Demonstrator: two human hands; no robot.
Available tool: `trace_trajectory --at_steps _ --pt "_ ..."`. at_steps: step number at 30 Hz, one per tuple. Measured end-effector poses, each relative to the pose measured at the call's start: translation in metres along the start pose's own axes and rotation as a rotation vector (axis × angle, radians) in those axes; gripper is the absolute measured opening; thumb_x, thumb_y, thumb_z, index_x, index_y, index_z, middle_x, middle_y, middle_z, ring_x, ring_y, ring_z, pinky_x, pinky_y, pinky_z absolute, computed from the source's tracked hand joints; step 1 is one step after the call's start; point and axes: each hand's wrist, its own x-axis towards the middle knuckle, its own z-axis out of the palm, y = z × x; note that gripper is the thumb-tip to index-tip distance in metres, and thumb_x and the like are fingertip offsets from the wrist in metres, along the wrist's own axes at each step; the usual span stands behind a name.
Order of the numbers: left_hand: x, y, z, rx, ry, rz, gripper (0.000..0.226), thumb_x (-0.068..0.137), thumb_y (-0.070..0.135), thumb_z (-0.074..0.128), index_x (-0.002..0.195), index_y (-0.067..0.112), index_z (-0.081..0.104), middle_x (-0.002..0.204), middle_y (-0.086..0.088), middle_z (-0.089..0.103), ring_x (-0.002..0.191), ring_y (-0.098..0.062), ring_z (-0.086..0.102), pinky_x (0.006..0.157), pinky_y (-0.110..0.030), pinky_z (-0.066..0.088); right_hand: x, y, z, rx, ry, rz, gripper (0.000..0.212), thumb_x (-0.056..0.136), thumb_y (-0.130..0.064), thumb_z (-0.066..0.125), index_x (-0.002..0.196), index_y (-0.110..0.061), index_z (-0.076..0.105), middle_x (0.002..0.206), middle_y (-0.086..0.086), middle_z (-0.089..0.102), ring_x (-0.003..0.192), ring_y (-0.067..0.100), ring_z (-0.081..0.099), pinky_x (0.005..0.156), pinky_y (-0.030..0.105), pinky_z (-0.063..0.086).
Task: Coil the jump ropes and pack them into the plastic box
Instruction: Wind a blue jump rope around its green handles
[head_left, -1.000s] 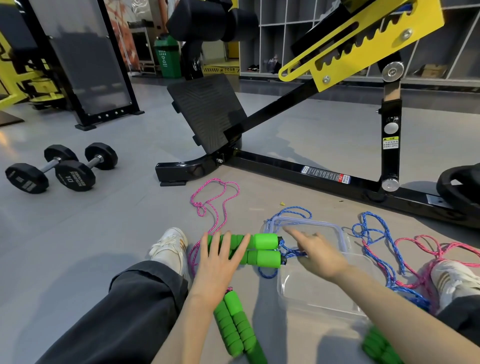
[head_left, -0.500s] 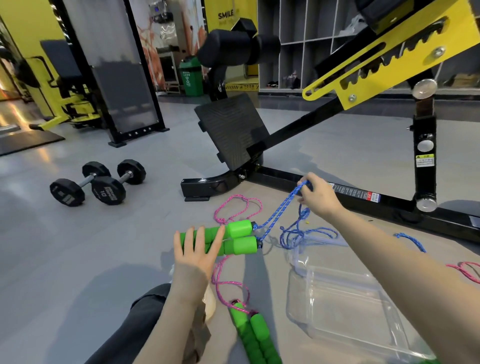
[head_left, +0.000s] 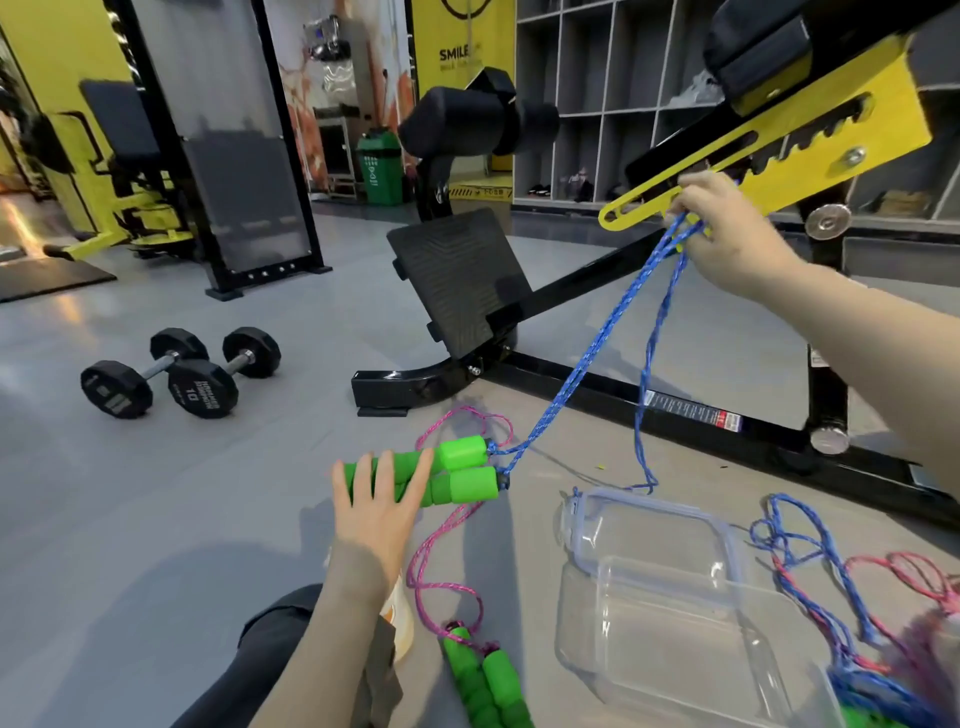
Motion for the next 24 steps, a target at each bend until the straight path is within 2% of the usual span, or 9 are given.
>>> trace_trajectory --at_steps 4,6,8,12,14,17,19,22,24 --pt "0.024 0.021 -0.014 -0.031 -0.024 -0.022 0.090 0.048 -0.010 0.043 0.135 0.013 0.039 0.109 -0.022 0.044 0.099 -0.039 0.043 0.093 -0.064 0.035 0.019 0.006 -0.048 -0.218 0.019 -0.183 0.021 0.082 0.008 0.047 0.100 0.007 0.058 0.143 0.026 0.035 0.132 0.048 0.031 0.105 0.050 0.029" --pt "0.034 0.031 -0.021 -0.040 -0.036 -0.037 0.083 0.057 -0.010 0.027 0.137 0.013 0.038 0.108 -0.021 0.044 0.099 -0.038 0.043 0.093 -0.064 0.039 0.027 0.007 -0.068 -0.310 0.036 -0.258 0.018 0.084 0.008 0.048 0.099 0.006 0.059 0.146 0.028 0.030 0.137 0.050 0.020 0.110 0.053 0.022" --pt "0.045 0.039 -0.026 -0.061 -0.029 -0.050 0.076 0.067 -0.008 0.024 0.138 0.013 0.038 0.109 -0.022 0.045 0.101 -0.039 0.044 0.092 -0.063 0.041 0.035 0.009 -0.087 -0.392 0.108 -0.346 0.017 0.086 0.003 0.047 0.099 0.004 0.059 0.147 0.028 0.028 0.137 0.050 0.019 0.111 0.054 0.020" --pt "0.061 0.046 -0.025 -0.064 0.037 -0.098 0.081 0.063 -0.012 0.047 0.139 0.014 0.038 0.113 -0.023 0.046 0.105 -0.040 0.045 0.091 -0.062 0.041 0.048 0.001 -0.124 -0.511 0.228 -0.428 0.025 0.094 -0.014 0.042 0.107 0.003 0.054 0.140 0.025 0.037 0.117 0.047 0.041 0.095 0.049 0.035" --pt "0.066 0.049 -0.024 -0.061 0.065 -0.107 0.085 0.059 -0.008 0.063 0.138 0.015 0.039 0.113 -0.023 0.047 0.105 -0.039 0.045 0.095 -0.062 0.038 0.047 -0.005 -0.134 -0.498 0.230 -0.436 0.030 0.095 -0.017 0.040 0.111 0.004 0.054 0.137 0.025 0.040 0.110 0.047 0.045 0.088 0.049 0.037" --pt "0.066 0.057 -0.028 -0.059 0.077 -0.044 0.078 0.062 -0.006 0.055 0.136 0.015 0.041 0.110 -0.023 0.051 0.104 -0.038 0.044 0.094 -0.062 0.041 0.033 -0.004 -0.129 -0.425 0.140 -0.335 0.025 0.090 -0.011 0.042 0.109 -0.001 0.055 0.139 0.020 0.040 0.113 0.046 0.047 0.088 0.051 0.043" --pt "0.059 0.061 -0.031 -0.069 0.055 0.002 0.077 0.062 -0.005 0.051 0.136 0.014 0.041 0.110 -0.023 0.048 0.103 -0.038 0.045 0.092 -0.063 0.042 0.019 0.002 -0.122 -0.390 0.069 -0.227 0.026 0.086 -0.012 0.041 0.106 -0.004 0.057 0.124 0.021 0.047 0.104 0.046 0.051 0.082 0.052 0.046" --pt "0.048 0.064 -0.034 -0.089 -0.013 -0.012 0.083 0.056 0.000 0.057 0.136 0.014 0.040 0.107 -0.025 0.051 0.099 -0.038 0.046 0.091 -0.064 0.043 -0.005 0.017 -0.117 -0.449 0.032 0.023 0.022 0.090 -0.007 0.045 0.107 -0.003 0.058 0.110 0.026 0.054 0.099 0.045 0.052 0.073 0.044 0.041" --pt "0.046 0.062 -0.034 -0.084 -0.064 -0.048 0.097 0.044 -0.005 0.067 0.136 0.013 0.039 0.104 -0.025 0.052 0.097 -0.038 0.045 0.090 -0.063 0.042 -0.021 0.032 -0.119 -0.488 0.021 0.222 0.021 0.088 -0.007 0.048 0.105 -0.004 0.059 0.108 0.028 0.056 0.100 0.046 0.052 0.076 0.044 0.040"
